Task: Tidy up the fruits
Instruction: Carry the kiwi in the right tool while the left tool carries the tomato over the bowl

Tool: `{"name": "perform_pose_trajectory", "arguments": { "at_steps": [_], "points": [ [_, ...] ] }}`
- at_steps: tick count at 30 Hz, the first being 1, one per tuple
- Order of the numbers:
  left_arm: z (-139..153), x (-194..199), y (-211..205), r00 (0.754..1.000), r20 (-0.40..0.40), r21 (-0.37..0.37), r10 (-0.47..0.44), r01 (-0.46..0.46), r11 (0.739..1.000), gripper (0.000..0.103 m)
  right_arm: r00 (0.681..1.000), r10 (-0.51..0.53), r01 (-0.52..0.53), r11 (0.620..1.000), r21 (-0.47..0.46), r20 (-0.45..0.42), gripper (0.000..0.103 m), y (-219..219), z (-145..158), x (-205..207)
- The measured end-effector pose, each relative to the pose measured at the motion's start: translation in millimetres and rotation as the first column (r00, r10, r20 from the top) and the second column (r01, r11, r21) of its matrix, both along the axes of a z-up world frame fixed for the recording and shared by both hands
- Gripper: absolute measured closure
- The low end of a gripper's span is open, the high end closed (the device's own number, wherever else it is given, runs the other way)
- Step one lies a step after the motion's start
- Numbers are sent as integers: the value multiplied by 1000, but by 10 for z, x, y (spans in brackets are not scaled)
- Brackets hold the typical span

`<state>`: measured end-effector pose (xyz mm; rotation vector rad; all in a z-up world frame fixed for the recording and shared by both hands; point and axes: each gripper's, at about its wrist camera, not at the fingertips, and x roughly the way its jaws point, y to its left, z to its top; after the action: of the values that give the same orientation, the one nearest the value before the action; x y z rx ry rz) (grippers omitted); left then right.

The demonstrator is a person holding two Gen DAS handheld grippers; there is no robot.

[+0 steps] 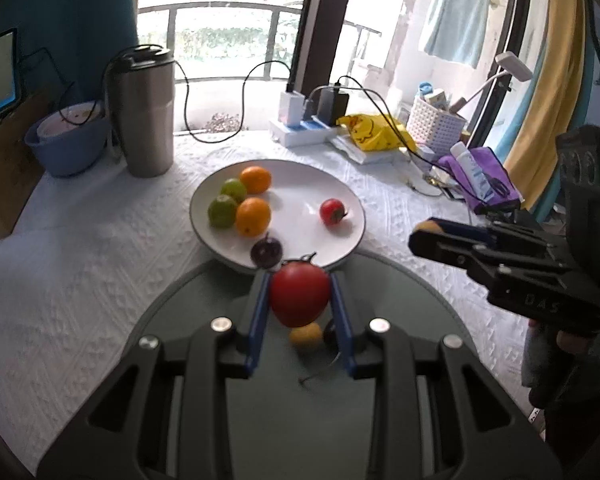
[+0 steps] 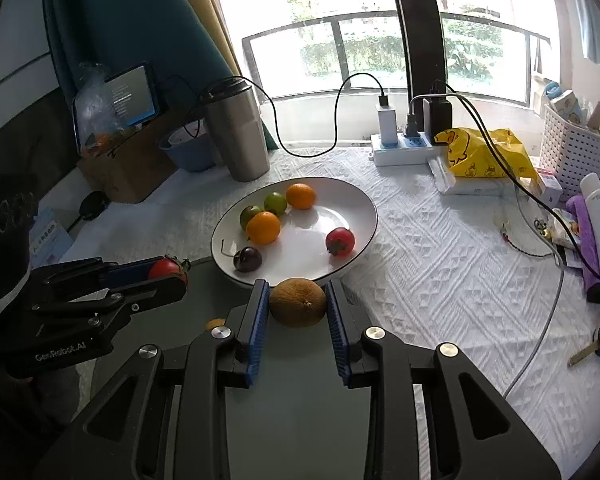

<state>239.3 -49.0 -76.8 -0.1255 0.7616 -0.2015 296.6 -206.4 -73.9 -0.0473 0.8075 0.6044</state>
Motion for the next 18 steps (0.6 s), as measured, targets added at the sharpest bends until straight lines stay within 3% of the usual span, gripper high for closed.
{"name": "perform_pose_trajectory", "arguments": {
  "at_steps": [18],
  "points": [
    [-92, 414, -211, 999, -27, 15, -35, 36, 999, 72, 999, -27, 27, 1000, 15, -30, 72, -161, -110, 318]
  ]
}}
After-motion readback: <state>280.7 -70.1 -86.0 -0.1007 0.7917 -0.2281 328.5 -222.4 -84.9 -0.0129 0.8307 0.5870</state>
